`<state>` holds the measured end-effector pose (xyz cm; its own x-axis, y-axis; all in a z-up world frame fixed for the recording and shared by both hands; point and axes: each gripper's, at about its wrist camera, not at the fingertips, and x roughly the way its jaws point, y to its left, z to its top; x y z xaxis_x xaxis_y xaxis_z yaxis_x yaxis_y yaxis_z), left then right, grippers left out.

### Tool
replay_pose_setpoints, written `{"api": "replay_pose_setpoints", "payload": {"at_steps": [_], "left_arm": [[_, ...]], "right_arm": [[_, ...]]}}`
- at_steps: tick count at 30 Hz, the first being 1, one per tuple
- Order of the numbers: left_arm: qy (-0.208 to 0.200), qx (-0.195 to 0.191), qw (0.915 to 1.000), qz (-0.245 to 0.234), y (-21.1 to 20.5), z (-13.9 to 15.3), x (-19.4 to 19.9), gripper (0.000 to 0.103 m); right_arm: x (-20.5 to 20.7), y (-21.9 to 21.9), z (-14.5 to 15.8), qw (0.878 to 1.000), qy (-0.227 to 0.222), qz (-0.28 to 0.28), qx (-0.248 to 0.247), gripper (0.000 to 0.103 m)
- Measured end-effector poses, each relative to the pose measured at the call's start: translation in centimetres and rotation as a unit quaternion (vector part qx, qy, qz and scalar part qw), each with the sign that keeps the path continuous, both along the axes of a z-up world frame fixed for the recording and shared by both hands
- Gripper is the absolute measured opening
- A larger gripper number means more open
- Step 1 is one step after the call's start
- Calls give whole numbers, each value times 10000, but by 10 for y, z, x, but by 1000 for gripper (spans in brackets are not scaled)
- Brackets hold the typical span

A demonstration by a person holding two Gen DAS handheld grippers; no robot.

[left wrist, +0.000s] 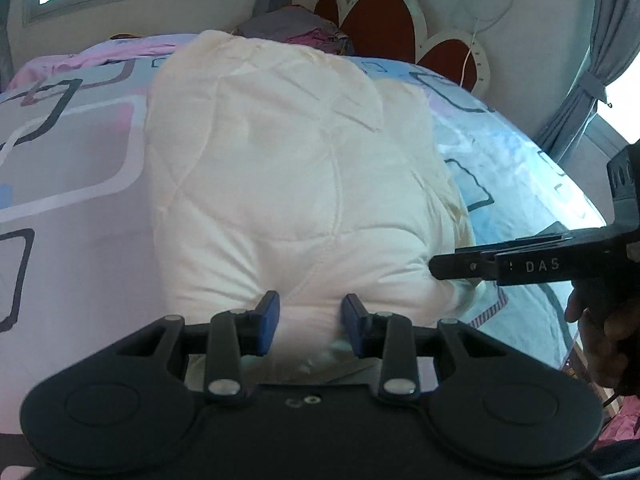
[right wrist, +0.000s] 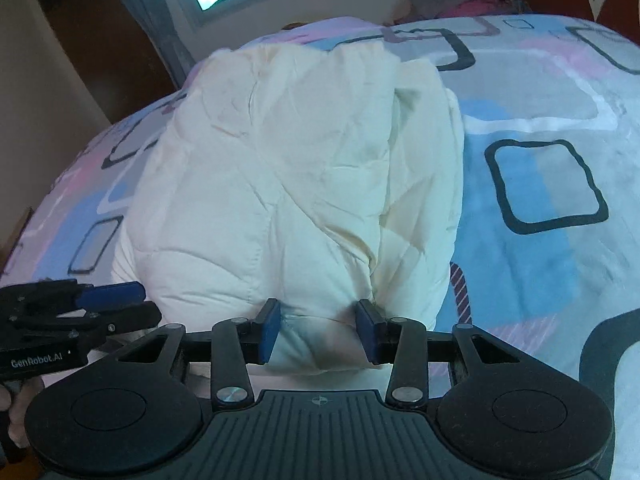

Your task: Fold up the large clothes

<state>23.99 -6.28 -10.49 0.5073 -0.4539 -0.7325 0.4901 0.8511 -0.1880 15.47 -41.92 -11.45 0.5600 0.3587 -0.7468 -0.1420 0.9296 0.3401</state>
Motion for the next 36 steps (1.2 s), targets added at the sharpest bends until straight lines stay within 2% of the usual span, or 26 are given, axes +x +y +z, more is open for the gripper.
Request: {"api": "replay_pose_setpoints", "payload": {"at_steps": [3,6,9,11,12,15,19,21,24,28,31,36], "left_arm": [[45,1,10000,-8,-1,10,4,34],[-315,-127,9993,150,9,34,9,38],[-651,-271,9969,336,13,52,39,39],[-843,-337,9949,438,10,62,71,39],[-872,-344,9944,493,8,63,89,39],[-603,-462,9954,578,-2,57,136,37],[-416,-279,9979,414,-23,40,163,36],[-317,-195,9986,366,-30,31,166,36],[-173,-37,9994,299,-34,17,166,36],[-208,248,9991,259,-43,8,163,36],[-184,227,9992,287,-40,14,162,36],[-617,14,9978,261,-26,47,122,38]], "right_arm": [[6,-8,19,9999,-1,-56,103,41],[13,-21,54,9979,-559,-180,260,41],[48,-20,79,9956,-924,-145,100,41],[81,-11,88,9936,-1110,-95,-178,41],[99,-7,90,9931,-1141,-64,-265,41],[144,8,84,9947,-967,73,-345,41],[174,19,57,9943,-579,151,-887,41],[180,15,36,9941,-296,114,-1041,41],[174,6,11,9948,-150,80,-1006,41],[171,1,1,9961,-56,-16,-883,41],[171,-1,10,9967,-74,-35,-807,41],[130,-10,56,9960,-682,-14,-575,41]]}}
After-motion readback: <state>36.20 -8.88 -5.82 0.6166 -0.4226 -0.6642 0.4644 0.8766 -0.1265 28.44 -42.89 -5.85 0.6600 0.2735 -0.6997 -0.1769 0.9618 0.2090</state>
